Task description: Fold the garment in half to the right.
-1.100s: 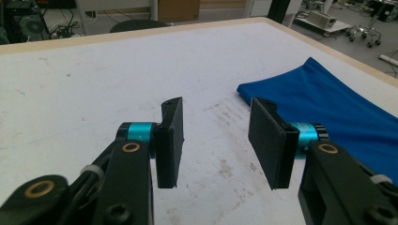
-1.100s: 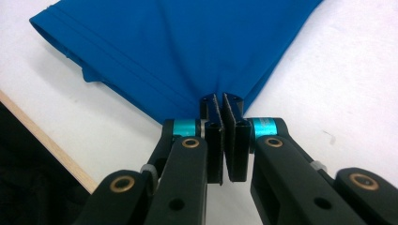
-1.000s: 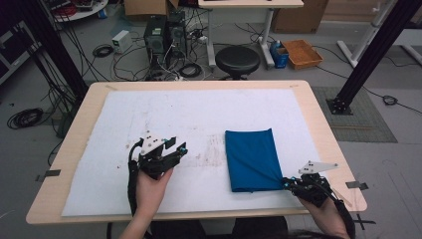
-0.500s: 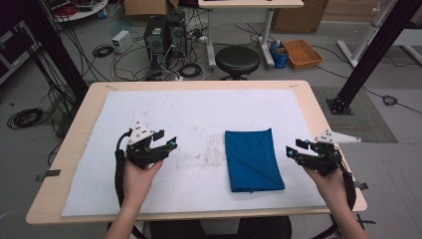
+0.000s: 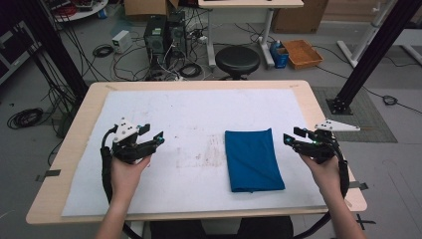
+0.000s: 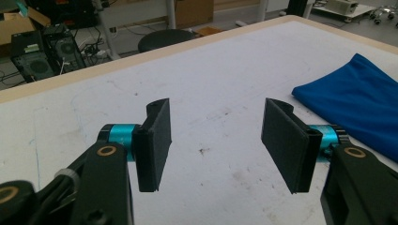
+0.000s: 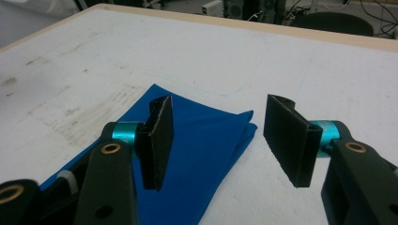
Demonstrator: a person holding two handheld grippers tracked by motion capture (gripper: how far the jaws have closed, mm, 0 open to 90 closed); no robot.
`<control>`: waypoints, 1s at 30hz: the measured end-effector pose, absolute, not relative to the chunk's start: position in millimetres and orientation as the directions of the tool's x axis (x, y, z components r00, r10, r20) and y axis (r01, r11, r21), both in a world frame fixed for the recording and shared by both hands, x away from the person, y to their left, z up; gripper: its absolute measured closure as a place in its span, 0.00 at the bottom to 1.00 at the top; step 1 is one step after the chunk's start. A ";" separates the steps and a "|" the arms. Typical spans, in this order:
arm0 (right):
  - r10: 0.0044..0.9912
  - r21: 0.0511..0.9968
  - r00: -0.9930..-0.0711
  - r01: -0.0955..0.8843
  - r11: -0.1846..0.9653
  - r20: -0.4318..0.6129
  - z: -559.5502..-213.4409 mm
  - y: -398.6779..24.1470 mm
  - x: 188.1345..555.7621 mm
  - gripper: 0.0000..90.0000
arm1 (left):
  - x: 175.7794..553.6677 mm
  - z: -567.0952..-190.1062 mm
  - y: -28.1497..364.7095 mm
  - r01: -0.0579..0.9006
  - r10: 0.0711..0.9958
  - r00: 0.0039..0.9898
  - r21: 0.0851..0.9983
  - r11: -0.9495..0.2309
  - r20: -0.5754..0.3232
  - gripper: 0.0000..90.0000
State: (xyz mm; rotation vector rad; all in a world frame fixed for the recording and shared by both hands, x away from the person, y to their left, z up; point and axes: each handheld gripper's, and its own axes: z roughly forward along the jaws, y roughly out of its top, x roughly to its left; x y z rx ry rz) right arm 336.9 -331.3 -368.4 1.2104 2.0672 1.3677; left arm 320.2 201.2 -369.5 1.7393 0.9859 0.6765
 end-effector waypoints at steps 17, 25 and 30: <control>0.832 0.881 -0.536 0.452 0.139 0.143 -369.7 -338.5 341.1 0.47 | 314.5 -367.1 199.5 0.288 0.854 0.520 0.937 -0.195 0.018 0.48; 0.832 0.878 -0.535 0.459 0.139 0.148 -370.9 -338.4 343.1 0.47 | 313.0 -366.9 200.7 0.289 0.855 0.518 0.936 -0.200 0.023 0.48; 0.834 0.877 -0.532 0.461 0.137 0.150 -371.9 -339.8 344.8 0.46 | 312.5 -367.8 200.6 0.292 0.857 0.516 0.936 -0.198 0.020 0.48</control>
